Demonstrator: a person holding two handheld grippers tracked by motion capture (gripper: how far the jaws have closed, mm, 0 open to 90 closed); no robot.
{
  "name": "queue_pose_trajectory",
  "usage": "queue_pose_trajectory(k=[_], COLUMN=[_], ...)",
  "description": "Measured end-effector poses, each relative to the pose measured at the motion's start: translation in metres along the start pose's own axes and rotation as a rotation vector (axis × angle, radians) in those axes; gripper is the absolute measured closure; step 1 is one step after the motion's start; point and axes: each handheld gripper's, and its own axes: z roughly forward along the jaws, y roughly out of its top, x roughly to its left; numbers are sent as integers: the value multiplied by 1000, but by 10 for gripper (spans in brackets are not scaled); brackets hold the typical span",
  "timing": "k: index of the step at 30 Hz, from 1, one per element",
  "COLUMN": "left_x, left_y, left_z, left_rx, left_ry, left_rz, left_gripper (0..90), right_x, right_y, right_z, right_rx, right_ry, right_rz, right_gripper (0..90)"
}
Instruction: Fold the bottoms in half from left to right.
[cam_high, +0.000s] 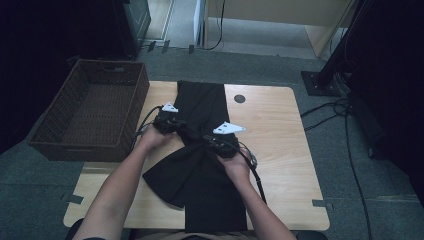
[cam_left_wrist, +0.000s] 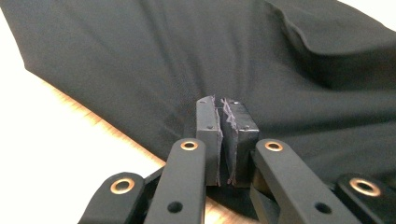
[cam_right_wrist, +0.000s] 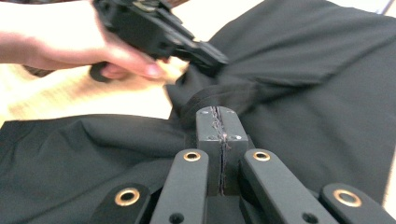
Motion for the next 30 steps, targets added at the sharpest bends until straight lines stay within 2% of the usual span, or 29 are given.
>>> queue_pose_trajectory(k=[2,4,6,8,11,12,14,16,17,20,23,27,28,30], left_x=[0,0,2,2,1,1,-1,-3,-6,-13,-14,-15,-15,-14], left_y=[0,0,-1,-1,0,1,2,3,4,1,-2,-3,-3,-4], left_z=[0,-1,-1,-1,-1,-1,-1,-1,-3,-4,-4,-4,-4,-5], left_rx=[4,2,3,4,6,14,24,26,41,49,37,25,26,23], left_ry=[7,11,9,8,17,17,18,19,14,6,9,13,11,7], left_rz=[4,3,-5,-9,-13,-5,0,6,40,97,90,74,70,58], left_gripper=[863,863,863,863,861,855,824,781,759,742,740,740,738,731], right_x=[-8,-15,-28,-39,-42,-40,-36,-34,-33,-30,-23,-14,-11,-5], right_y=[-3,-6,-10,-14,-16,-16,-15,-12,-10,1,13,19,19,17], right_z=[-4,-13,-25,-33,-34,-31,-22,-13,-8,3,16,42,46,54], right_rx=[9,-15,-36,-36,-26,-26,-25,-19,-16,-28,-41,-4,7,33], right_ry=[-14,-26,-70,-83,-85,-83,-82,-75,-67,-52,-35,2,3,-25], right_rz=[11,30,61,98,98,89,72,63,68,73,79,116,128,108], right_gripper=[900,900,900,900,900,900,824,789,764,695,590,516,498,464])
